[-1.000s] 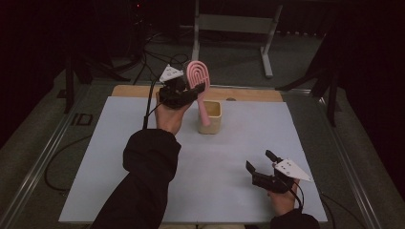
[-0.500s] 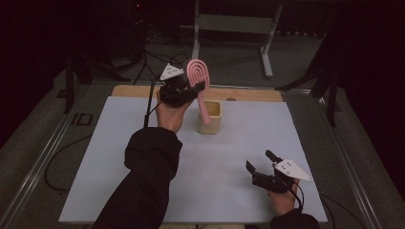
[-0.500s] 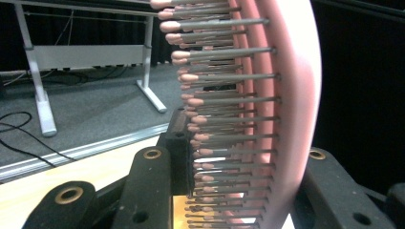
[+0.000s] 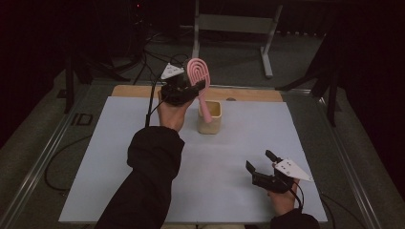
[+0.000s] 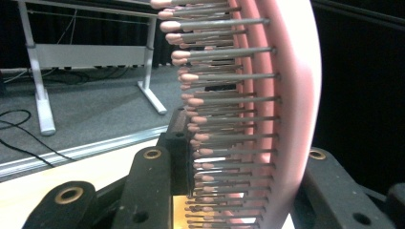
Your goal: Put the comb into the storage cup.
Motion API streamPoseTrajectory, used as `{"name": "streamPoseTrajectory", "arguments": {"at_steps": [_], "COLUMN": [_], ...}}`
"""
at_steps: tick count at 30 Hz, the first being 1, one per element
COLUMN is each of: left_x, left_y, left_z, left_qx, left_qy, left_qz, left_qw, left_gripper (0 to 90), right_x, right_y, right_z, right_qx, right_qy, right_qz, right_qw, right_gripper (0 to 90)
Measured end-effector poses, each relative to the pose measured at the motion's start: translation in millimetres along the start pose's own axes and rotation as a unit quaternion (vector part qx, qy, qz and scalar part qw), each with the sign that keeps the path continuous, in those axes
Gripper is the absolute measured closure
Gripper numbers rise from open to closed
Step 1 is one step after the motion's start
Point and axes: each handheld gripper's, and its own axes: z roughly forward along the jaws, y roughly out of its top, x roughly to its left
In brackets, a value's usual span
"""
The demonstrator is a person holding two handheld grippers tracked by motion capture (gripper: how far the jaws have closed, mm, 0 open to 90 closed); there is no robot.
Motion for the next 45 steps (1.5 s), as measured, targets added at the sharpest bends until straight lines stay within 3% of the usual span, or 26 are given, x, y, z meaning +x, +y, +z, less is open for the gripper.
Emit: {"name": "streamPoseTrajectory", "arguments": {"at_steps": [45], "left_x": [5.9], "left_y": [3.8], "left_z": [14.4], "left_qx": [-0.020], "left_qy": [0.032], "left_qz": [-0.012], "left_qw": [0.9992], "left_gripper": [64.5], "right_x": [-1.1], "right_y": [0.1], "right_z": [-0.2], "right_qx": [-0.001], "right_qy": [-0.001], "right_qz": [-0.001], "right_qw": [1.0000], "right_gripper": [12.3]}}
